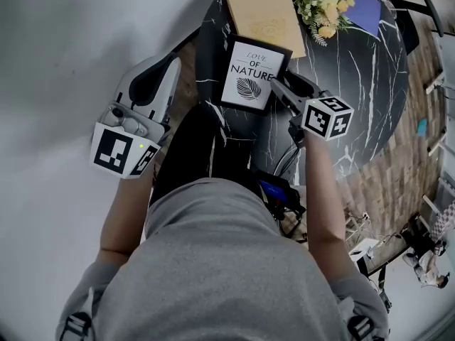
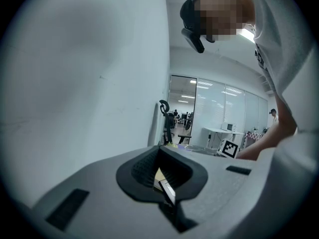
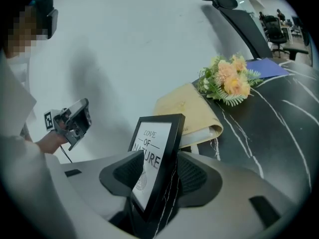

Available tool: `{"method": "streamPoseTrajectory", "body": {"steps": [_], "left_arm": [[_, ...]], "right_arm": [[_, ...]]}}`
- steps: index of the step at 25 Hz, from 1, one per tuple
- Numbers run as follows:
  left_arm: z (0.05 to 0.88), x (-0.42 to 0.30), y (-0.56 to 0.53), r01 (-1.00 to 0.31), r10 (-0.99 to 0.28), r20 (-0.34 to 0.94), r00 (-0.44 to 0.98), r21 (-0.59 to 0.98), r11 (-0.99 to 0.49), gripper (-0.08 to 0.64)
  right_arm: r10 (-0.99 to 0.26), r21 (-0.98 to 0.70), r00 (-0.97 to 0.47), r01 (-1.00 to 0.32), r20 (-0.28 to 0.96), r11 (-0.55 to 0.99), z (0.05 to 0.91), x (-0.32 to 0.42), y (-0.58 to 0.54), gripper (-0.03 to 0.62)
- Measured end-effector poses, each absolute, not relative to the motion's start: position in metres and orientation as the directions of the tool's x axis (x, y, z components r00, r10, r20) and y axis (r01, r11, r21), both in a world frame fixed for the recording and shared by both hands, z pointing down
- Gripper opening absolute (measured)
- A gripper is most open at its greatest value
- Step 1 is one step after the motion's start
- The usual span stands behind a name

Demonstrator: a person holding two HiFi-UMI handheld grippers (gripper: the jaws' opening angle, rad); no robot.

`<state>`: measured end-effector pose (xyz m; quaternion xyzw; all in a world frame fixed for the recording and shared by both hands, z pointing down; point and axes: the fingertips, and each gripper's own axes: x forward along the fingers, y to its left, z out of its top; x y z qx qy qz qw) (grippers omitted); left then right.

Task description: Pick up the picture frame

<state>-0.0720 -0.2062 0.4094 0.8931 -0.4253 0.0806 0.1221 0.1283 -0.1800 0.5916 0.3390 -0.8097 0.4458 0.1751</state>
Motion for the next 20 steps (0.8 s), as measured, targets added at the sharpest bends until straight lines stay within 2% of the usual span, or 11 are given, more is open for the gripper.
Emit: {"method": "streamPoseTrajectory", "body": {"steps": [9,17,20], "left_arm": [[0.413,-0.078,-0.208,-0.788,-0.744,0.264,0.614,0.153,-0.596,0.006],[0.412,-0.082,-0.209,-0.794,-0.75,0.265,0.606,0.159,-0.586,0.006],[0.413,-0.085,-0.209,-0.796,-0.751,0.266,0.604,0.161,-0.584,0.006]], "right_arm": [[-0.264,-0.691,-0.757,-0.653,0.598,0.309,0.618,0.111,-0.179,0.203],[-0.239,-0.786,-0.817,-0.572,0.524,0.233,0.625,0.097,-0.185,0.201],[-0.239,-0.815,-0.84,-0.536,0.487,0.22,0.622,0.094,-0.185,0.166]]}}
